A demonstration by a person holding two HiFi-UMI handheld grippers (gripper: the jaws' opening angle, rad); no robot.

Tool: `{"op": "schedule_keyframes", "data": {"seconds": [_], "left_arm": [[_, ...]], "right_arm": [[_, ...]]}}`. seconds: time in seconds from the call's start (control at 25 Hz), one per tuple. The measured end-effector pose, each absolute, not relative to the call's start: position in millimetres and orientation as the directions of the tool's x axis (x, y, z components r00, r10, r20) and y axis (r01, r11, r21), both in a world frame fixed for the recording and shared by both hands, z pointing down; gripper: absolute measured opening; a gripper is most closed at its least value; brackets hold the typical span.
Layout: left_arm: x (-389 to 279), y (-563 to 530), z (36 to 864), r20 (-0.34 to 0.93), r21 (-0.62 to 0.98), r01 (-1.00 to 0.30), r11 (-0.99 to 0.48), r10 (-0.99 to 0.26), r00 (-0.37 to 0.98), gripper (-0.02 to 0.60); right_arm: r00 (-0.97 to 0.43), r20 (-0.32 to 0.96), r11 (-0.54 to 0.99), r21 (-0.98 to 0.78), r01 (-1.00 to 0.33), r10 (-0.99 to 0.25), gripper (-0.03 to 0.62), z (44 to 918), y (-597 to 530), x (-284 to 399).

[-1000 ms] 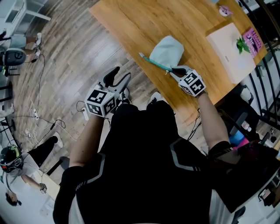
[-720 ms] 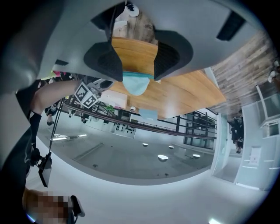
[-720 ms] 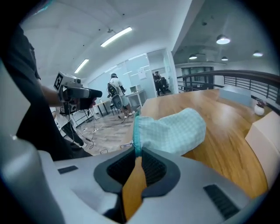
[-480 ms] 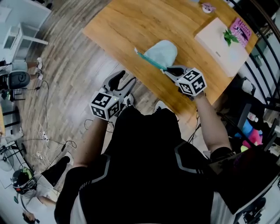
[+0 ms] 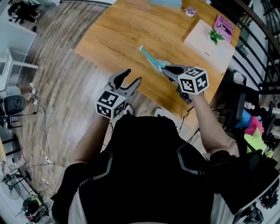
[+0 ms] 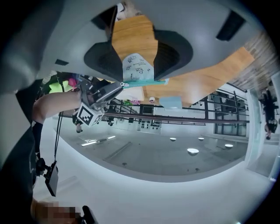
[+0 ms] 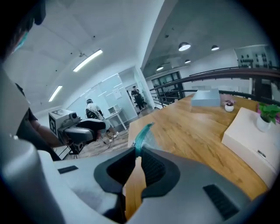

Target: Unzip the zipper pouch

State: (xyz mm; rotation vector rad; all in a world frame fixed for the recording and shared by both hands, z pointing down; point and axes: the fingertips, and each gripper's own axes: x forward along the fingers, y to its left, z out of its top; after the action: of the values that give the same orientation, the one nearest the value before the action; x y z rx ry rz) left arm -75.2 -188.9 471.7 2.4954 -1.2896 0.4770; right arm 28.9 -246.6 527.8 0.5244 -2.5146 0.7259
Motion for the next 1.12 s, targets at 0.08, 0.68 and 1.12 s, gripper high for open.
{"op": "schedule_keyframes", "data": {"seconds": [0.08, 0.68, 1.12], "left_arm": [[-75.2, -196.3, 463.7, 0.402, 0.080, -0.799, -0.596, -0.714, 0.573, 0.238], [-10.9, -213.1, 418.6, 0.344, -0.263, -0.451, -0.853, -0.519, 0.782, 0.227], [10.4, -204.8, 412.2, 0.359, -0.432, -0.284, -0.856, -0.452, 0.816, 0.191]], "right_arm": [[-0.822, 0.510, 0.769, -0.409, -0.491, -0.253, 0.049, 514.0, -246.6, 26.5], [-0.798, 0.452, 0.672, -0.449, -0.589, -0.398, 0.049, 433.8, -230.1, 19.4], [-0.783, 0.466, 0.655, -0.445, -0.611, -0.413, 0.049, 423.2, -220.0, 21.0]]}}
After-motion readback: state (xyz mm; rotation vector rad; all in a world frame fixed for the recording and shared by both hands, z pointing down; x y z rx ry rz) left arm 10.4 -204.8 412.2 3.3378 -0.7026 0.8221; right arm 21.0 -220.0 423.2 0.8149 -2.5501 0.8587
